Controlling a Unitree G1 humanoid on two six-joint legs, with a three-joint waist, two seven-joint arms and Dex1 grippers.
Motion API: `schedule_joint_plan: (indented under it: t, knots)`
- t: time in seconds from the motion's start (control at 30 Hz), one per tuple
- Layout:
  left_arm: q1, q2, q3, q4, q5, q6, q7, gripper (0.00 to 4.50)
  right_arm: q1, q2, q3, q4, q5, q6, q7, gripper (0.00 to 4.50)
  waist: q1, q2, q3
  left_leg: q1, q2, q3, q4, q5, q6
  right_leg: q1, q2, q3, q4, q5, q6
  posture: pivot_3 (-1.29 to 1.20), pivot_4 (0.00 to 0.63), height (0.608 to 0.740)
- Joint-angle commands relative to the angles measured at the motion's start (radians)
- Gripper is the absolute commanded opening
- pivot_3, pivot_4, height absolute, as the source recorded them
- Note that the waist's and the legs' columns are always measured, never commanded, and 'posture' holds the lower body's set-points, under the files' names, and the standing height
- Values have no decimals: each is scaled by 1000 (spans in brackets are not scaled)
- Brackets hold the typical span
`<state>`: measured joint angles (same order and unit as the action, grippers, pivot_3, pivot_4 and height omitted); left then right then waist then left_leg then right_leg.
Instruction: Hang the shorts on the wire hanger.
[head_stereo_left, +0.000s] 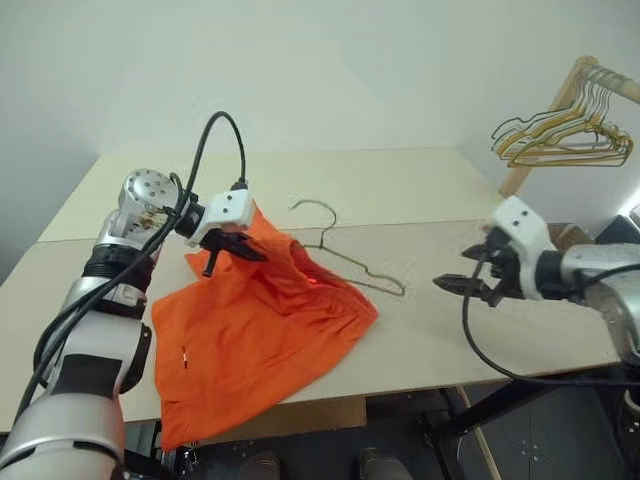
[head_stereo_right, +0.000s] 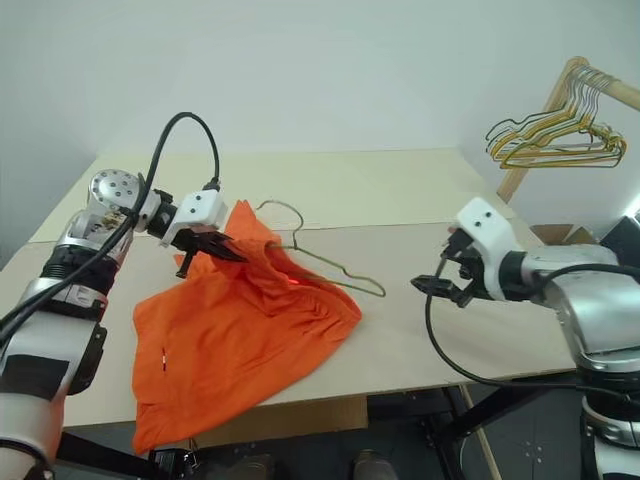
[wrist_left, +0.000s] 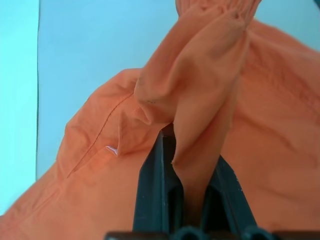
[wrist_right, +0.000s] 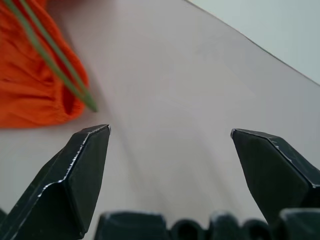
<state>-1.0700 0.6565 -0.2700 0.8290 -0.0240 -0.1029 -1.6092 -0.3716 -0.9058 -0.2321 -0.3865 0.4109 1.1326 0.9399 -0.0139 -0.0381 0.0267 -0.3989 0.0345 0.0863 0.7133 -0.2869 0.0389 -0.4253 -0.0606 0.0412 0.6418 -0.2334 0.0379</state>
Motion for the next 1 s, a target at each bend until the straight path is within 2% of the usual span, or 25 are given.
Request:
schedule_joint_plan:
  t: [0.03,0.13,0.2,0.3,0.43,0.57,0.97,1.0]
  knots:
    - [-49,-5,50,-2,-31,61,1,0,65,53,-219,-53,144,-27,44,4471,0,0,0,0,0,-1,0,0,0,0,0,0,0,0,0,-51,0,740]
    - [-61,-8,67,0,-43,106,-4,0,204,82,-231,-107,199,-69,83,4471,-1,0,0,1,0,-1,0,0,0,1,0,0,1,0,0,-48,0,740]
    - [-72,-12,80,1,-49,134,-3,0,283,97,-162,-123,192,-98,71,4471,-5,0,0,2,0,-2,0,0,0,2,1,0,1,0,0,-47,0,740]
    - [-84,-13,93,2,-51,156,-5,0,310,170,-49,-96,142,-148,-29,4471,-18,0,0,3,0,-2,1,0,0,2,1,1,2,0,0,-44,0,740]
    - [-85,-5,91,-4,-52,159,-5,0,257,334,86,26,98,-178,-161,4471,-30,0,0,6,0,-2,0,0,0,3,1,2,4,0,0,-35,0,740]
    - [-79,7,78,-23,-64,166,-5,0,178,475,131,128,121,-176,-223,4471,-34,0,0,6,0,-3,-1,0,0,2,1,4,5,0,0,-25,0,740]
    - [-79,20,70,-35,-75,170,-5,0,79,618,244,313,105,-255,-238,4471,-29,0,0,4,0,-4,0,0,0,2,0,2,5,-1,1,-12,0,740]
    - [-79,20,70,-34,-74,170,-5,0,76,623,250,315,106,-259,-234,4303,-29,1,0,4,0,-4,0,0,0,2,0,2,5,-1,1,-11,0,740]
